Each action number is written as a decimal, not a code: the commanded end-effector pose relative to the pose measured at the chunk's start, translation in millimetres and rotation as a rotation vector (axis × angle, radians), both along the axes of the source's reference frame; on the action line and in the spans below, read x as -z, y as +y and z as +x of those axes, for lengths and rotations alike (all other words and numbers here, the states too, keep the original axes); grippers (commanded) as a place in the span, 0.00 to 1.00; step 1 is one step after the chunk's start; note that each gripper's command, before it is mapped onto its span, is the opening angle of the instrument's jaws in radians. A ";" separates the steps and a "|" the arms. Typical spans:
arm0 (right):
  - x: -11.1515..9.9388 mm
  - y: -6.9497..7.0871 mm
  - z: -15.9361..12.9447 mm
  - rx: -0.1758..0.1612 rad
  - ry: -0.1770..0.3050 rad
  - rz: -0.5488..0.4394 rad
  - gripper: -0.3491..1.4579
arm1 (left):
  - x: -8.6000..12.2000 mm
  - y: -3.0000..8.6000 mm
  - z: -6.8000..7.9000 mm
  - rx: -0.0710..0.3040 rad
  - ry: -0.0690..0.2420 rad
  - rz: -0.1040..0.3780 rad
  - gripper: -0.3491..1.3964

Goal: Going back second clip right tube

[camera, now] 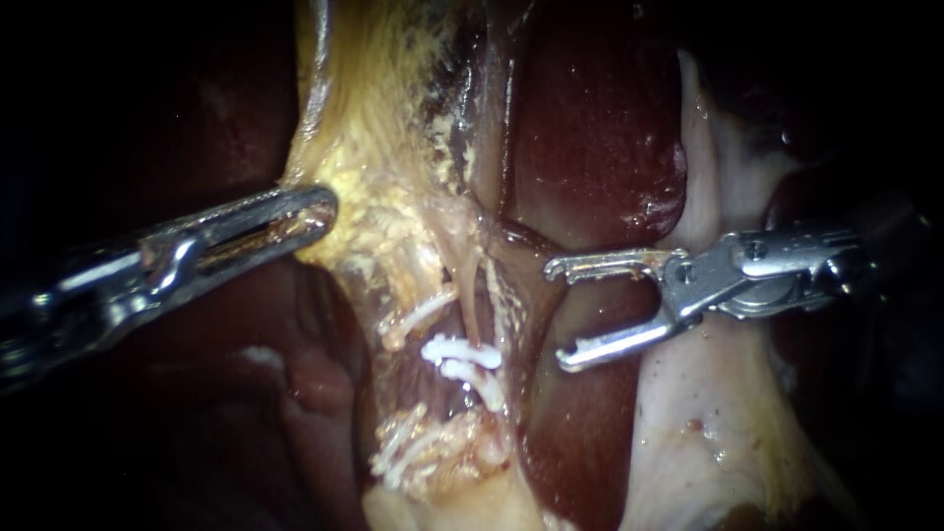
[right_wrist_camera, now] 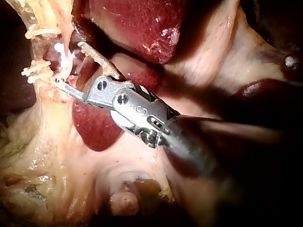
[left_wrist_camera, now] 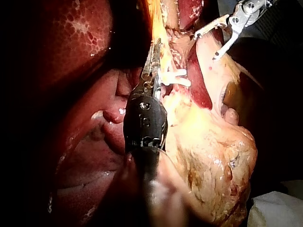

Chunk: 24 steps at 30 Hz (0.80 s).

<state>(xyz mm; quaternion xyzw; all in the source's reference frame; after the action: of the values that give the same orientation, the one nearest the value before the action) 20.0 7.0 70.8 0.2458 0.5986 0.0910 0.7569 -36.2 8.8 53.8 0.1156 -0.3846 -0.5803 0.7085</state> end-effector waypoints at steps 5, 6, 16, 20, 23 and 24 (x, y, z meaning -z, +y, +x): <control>-0.2 0.1 0.0 -0.004 -0.004 -0.002 0.53 | -2.4 -0.6 -0.6 0.000 0.000 -0.010 0.00; -0.2 0.1 0.0 -0.004 -0.004 -0.002 0.53 | -3.0 -0.7 -0.8 -0.004 0.007 -0.007 0.00; -0.2 0.1 -0.2 -0.004 -0.004 -0.002 0.53 | -8.5 -1.1 -4.3 -0.049 0.019 0.014 0.00; -0.1 0.2 -0.2 -0.006 -0.005 -0.003 0.53 | -8.8 -1.2 -5.9 -0.057 0.009 0.021 0.00; -0.1 0.2 -0.3 -0.006 -0.005 -0.003 0.53 | -9.0 -1.5 -6.7 -0.063 0.008 0.025 0.00; -0.1 0.2 -0.3 -0.006 -0.005 -0.002 0.53 | -9.0 -1.5 -6.9 -0.066 0.008 0.027 0.00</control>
<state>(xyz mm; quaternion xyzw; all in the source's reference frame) 19.7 7.2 71.0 0.2428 0.5974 0.0932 0.7586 -43.2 7.3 62.8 0.1351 -0.3703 -0.5627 0.7266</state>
